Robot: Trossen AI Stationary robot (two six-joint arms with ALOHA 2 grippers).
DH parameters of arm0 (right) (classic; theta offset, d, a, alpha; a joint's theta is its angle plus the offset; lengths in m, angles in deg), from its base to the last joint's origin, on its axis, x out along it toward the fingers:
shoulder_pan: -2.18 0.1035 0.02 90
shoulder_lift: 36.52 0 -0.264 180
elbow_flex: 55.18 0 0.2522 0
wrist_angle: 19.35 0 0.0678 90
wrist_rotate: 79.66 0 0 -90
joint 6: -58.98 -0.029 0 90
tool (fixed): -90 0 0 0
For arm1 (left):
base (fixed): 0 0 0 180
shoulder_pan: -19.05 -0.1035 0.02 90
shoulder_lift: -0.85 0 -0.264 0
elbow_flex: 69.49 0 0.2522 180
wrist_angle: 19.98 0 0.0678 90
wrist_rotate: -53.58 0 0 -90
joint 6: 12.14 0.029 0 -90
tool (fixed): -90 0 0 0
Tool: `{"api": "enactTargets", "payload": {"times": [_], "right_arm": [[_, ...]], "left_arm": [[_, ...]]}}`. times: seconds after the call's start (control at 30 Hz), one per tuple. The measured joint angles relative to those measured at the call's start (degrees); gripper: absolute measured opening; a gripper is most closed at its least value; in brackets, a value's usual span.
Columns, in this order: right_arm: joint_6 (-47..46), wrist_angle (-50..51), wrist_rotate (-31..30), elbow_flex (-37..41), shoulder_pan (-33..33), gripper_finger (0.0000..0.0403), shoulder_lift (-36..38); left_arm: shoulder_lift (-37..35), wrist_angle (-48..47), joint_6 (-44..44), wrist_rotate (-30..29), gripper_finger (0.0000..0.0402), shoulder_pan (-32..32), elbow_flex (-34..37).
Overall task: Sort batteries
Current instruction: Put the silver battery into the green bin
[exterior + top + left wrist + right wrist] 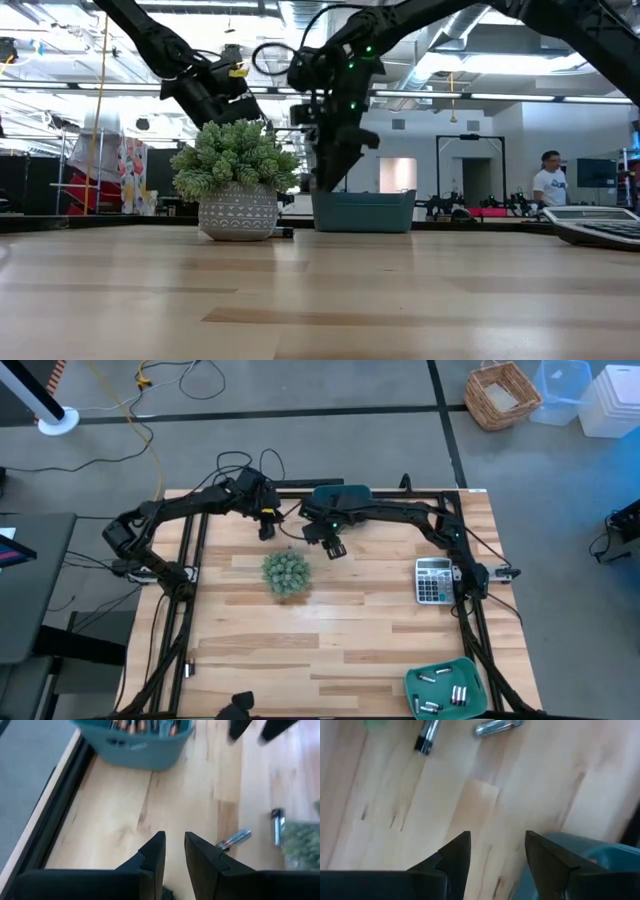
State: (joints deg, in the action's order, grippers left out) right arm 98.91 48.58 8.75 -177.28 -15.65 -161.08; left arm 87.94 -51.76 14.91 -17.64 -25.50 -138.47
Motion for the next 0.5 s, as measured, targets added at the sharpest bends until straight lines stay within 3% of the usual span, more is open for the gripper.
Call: {"api": "enactTargets", "payload": {"times": [0.3, 0.5], "right_arm": [[-5.4, -5.6, 10.0, 0.0, -2.2, 0.0203, 2.4], [-7.1, -13.9, 10.6, 0.0, -2.8, 0.0203, 2.1]], "left_arm": [[0.0, -2.3, 3.3, -1.1, 0.0067, -8.6, 3.2], [0.0, 2.5, 5.3, -1.6, 0.0067, -10.5, 7.2]]}}
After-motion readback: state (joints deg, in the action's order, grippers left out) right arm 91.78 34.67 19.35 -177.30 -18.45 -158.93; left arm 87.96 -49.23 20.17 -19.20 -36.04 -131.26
